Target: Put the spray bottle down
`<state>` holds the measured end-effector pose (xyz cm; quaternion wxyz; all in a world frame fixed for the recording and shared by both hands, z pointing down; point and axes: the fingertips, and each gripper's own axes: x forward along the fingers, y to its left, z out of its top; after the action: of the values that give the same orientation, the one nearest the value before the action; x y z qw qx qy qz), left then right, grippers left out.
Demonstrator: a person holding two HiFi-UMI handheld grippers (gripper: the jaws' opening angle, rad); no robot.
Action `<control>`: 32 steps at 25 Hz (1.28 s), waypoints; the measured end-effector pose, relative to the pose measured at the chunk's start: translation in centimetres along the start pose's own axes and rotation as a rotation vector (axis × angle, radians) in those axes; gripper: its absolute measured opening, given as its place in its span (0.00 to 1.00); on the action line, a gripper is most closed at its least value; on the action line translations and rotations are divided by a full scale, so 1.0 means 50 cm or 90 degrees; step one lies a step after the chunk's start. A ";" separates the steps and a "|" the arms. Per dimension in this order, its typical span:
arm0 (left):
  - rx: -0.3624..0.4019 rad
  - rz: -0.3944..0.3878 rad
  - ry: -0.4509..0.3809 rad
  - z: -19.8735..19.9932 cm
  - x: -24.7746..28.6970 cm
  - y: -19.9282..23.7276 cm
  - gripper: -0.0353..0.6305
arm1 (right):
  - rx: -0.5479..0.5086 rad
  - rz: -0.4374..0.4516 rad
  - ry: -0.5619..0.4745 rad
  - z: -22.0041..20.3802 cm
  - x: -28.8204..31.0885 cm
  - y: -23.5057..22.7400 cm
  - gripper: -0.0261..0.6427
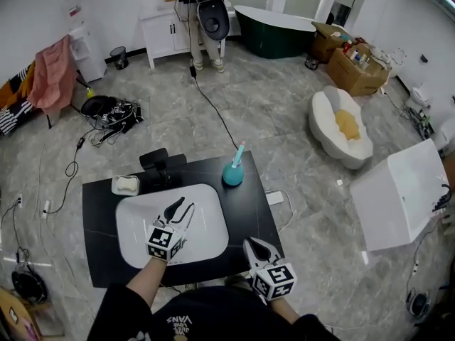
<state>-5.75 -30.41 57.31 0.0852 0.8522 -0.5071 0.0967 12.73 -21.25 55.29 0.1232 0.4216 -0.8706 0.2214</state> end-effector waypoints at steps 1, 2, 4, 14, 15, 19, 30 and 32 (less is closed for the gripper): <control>0.002 -0.005 -0.001 0.001 -0.020 0.001 0.26 | -0.002 0.000 -0.002 0.000 0.000 0.015 0.05; 0.005 -0.011 -0.002 0.001 -0.040 0.001 0.26 | -0.004 0.001 -0.005 0.001 0.000 0.031 0.05; 0.010 -0.020 -0.005 0.002 -0.079 0.002 0.23 | -0.008 0.002 -0.010 0.003 0.000 0.060 0.05; 0.007 -0.048 -0.013 -0.006 -0.237 -0.001 0.12 | -0.020 -0.013 -0.032 -0.018 -0.007 0.165 0.05; 0.011 -0.051 -0.015 -0.005 -0.251 -0.004 0.11 | -0.020 -0.015 -0.034 -0.019 -0.009 0.175 0.05; 0.019 -0.060 -0.015 -0.012 -0.300 -0.017 0.10 | -0.020 -0.023 -0.042 -0.036 -0.014 0.212 0.05; 0.056 -0.080 -0.023 -0.038 -0.423 -0.035 0.09 | -0.013 -0.031 -0.059 -0.085 -0.023 0.293 0.05; 0.058 -0.083 -0.018 -0.043 -0.439 -0.041 0.09 | -0.011 -0.034 -0.057 -0.093 -0.028 0.304 0.05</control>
<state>-14.38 -10.31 53.77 0.0452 0.8877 -0.4467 0.1019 1.72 -9.72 54.51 0.0935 0.4535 -0.8655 0.1913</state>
